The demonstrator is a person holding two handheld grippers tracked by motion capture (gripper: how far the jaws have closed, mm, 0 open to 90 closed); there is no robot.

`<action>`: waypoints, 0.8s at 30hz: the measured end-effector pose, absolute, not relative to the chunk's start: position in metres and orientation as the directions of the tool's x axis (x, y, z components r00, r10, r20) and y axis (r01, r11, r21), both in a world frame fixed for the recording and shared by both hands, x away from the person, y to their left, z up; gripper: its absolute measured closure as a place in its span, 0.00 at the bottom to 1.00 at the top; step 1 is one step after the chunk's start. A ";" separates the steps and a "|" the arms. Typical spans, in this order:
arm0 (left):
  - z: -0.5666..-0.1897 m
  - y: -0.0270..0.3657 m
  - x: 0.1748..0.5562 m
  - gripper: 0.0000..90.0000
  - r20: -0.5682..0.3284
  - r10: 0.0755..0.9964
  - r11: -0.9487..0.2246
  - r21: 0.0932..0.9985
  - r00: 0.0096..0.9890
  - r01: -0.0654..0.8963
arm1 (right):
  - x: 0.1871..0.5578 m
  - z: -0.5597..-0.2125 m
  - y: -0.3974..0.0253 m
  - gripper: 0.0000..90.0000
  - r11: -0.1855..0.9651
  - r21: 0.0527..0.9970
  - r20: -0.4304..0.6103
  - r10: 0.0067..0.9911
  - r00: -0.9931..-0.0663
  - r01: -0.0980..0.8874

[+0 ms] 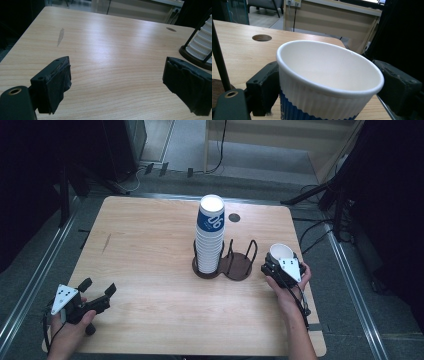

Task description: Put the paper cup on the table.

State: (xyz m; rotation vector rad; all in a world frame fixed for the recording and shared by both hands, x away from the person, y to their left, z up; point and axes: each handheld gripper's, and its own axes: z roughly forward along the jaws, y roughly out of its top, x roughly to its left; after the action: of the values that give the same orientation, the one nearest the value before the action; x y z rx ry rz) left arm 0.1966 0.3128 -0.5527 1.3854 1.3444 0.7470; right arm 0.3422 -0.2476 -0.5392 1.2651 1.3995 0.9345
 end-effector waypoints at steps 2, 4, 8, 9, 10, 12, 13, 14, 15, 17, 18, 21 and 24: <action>-0.553 0.313 0.197 0.10 -0.215 0.959 0.146 0.934 0.184 0.327 | 0.342 -0.539 -0.248 0.14 0.155 0.962 -0.167 0.985 0.036 0.226; -0.553 0.313 0.197 0.10 -0.216 0.959 0.147 0.933 0.184 0.329 | 0.342 -0.539 -0.249 0.13 0.150 0.960 -0.162 0.986 0.032 0.237; -0.553 0.313 0.197 0.10 -0.215 0.959 0.145 0.932 0.185 0.331 | 0.341 -0.537 -0.251 0.11 0.145 0.957 -0.151 0.988 0.007 0.251; -0.553 0.313 0.197 0.10 -0.220 0.958 0.150 0.931 0.184 0.332 | 0.341 -0.537 -0.252 0.08 0.135 0.957 -0.139 0.990 -0.001 0.256; -0.553 0.313 0.198 0.10 -0.222 0.958 0.152 0.930 0.183 0.335 | 0.340 -0.536 -0.252 0.06 0.124 0.956 -0.126 0.992 -0.010 0.266; -0.553 0.313 0.198 0.10 -0.221 0.958 0.149 0.929 0.183 0.338 | 0.340 -0.535 -0.254 0.02 0.110 0.954 -0.108 0.994 -0.021 0.280; -0.553 0.313 0.198 0.10 -0.220 0.958 0.149 0.929 0.185 0.338 | 0.340 -0.534 -0.255 0.01 0.100 0.954 -0.097 0.995 -0.023 0.283; -0.553 0.313 0.198 0.10 -0.221 0.958 0.150 0.929 0.184 0.338 | 0.339 -0.532 -0.256 0.00 0.088 0.955 -0.084 0.996 -0.026 0.285; -0.553 0.313 0.198 0.10 -0.221 0.958 0.150 0.929 0.183 0.339 | 0.338 -0.530 -0.257 0.00 0.072 0.956 -0.065 0.997 -0.035 0.284; -0.553 0.313 0.198 0.10 -0.221 0.958 0.149 0.929 0.183 0.339 | 0.337 -0.528 -0.258 0.00 0.064 0.957 -0.054 0.998 -0.043 0.284; -0.553 0.313 0.198 0.10 -0.221 0.958 0.150 0.929 0.184 0.337 | 0.336 -0.526 -0.258 0.00 0.056 0.957 -0.046 0.998 -0.043 0.284; -0.553 0.313 0.198 0.10 -0.219 0.958 0.147 0.929 0.185 0.339 | 0.334 -0.522 -0.257 0.00 0.053 0.957 -0.041 0.998 -0.048 0.285; -0.553 0.313 0.198 0.10 -0.219 0.958 0.147 0.928 0.184 0.342 | 0.330 -0.516 -0.255 0.00 0.051 0.959 -0.037 0.998 -0.056 0.278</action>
State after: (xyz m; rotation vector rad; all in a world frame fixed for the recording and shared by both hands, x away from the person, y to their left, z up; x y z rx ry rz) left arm 0.1982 0.3132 -0.5525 1.3940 1.3548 0.7319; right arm 0.3304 -0.2551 -0.5158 1.3559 1.4740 1.0655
